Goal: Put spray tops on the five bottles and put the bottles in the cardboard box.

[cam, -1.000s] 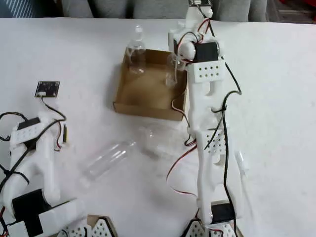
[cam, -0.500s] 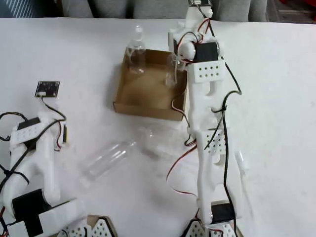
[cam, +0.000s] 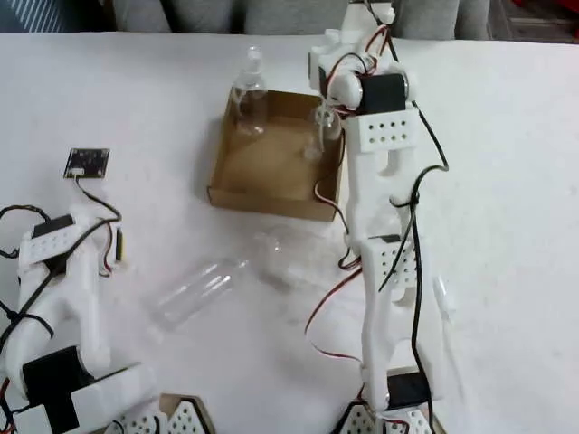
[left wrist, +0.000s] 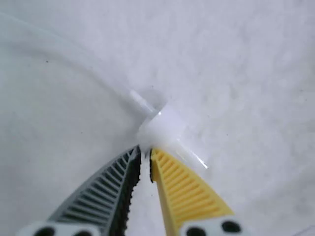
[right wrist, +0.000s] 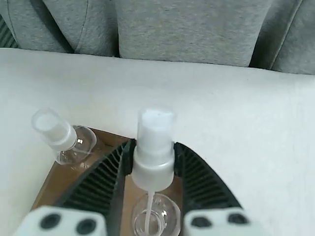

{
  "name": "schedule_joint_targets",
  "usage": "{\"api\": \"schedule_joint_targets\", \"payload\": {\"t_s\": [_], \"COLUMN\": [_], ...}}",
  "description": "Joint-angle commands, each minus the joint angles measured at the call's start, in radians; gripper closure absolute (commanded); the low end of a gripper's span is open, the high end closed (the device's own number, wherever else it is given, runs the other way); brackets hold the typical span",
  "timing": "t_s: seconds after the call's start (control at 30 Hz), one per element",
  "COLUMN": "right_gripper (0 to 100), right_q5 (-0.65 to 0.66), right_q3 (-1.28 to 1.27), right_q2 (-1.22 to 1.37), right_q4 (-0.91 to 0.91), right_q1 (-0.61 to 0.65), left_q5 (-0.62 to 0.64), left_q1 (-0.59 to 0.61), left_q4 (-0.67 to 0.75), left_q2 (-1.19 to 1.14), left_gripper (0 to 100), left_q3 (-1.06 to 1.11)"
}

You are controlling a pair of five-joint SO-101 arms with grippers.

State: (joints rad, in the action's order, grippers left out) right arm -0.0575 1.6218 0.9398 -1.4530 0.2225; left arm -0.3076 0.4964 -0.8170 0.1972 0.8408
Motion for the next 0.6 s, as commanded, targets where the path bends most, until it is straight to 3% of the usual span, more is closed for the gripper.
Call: {"api": "schedule_joint_targets", "payload": {"t_s": [0.0,0.57], "right_gripper": [98.2,98.2], "right_q5": [-0.005,-0.021], "right_q3": [0.043,0.046], "right_q2": [-0.039,0.076], "right_q4": [0.001,0.099], "right_q1": [0.01,-0.013], "left_q5": [-0.011,-0.012], "left_q1": [-0.01,-0.01], "left_q4": [0.025,0.025], "left_q2": [0.035,0.035], "left_gripper": [94,94], "left_q3": [-0.003,-0.003]}}
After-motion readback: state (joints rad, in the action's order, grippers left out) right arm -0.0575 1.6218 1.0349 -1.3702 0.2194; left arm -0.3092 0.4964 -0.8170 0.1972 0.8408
